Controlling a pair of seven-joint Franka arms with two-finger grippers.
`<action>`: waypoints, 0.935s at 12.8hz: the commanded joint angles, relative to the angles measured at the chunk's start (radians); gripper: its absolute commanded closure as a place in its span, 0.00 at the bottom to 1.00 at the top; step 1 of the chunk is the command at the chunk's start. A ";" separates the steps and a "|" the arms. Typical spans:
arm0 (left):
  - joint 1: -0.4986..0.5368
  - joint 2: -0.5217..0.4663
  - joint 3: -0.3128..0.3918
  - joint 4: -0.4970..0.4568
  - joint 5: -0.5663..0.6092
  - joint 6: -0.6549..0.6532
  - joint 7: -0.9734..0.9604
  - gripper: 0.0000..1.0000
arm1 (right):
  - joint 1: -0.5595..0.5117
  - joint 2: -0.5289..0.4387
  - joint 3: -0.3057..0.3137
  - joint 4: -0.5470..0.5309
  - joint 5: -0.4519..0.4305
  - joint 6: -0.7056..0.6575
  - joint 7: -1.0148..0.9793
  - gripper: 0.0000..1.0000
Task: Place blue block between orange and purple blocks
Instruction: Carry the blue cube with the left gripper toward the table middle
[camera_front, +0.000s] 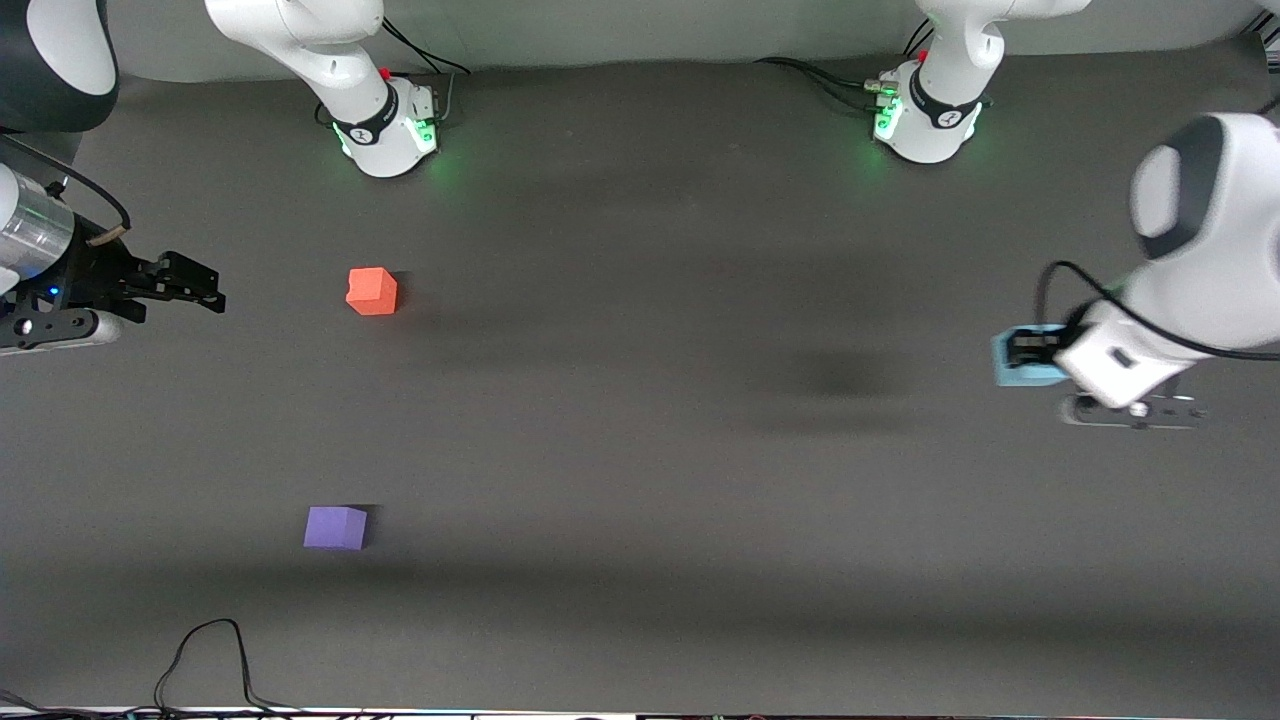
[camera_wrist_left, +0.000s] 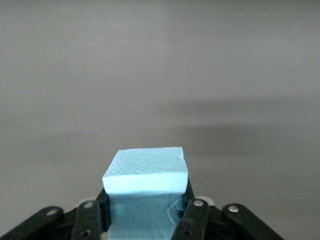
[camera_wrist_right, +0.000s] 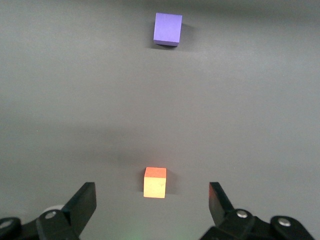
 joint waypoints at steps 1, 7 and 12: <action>-0.127 0.078 -0.055 0.111 0.006 -0.026 -0.287 0.51 | 0.006 -0.013 -0.006 0.000 -0.001 -0.005 -0.007 0.00; -0.547 0.369 -0.073 0.330 0.102 0.160 -0.829 0.51 | 0.006 -0.002 -0.006 0.001 0.000 0.004 -0.007 0.00; -0.734 0.610 -0.063 0.398 0.228 0.391 -1.029 0.51 | 0.006 0.003 -0.006 0.000 0.013 0.009 -0.007 0.00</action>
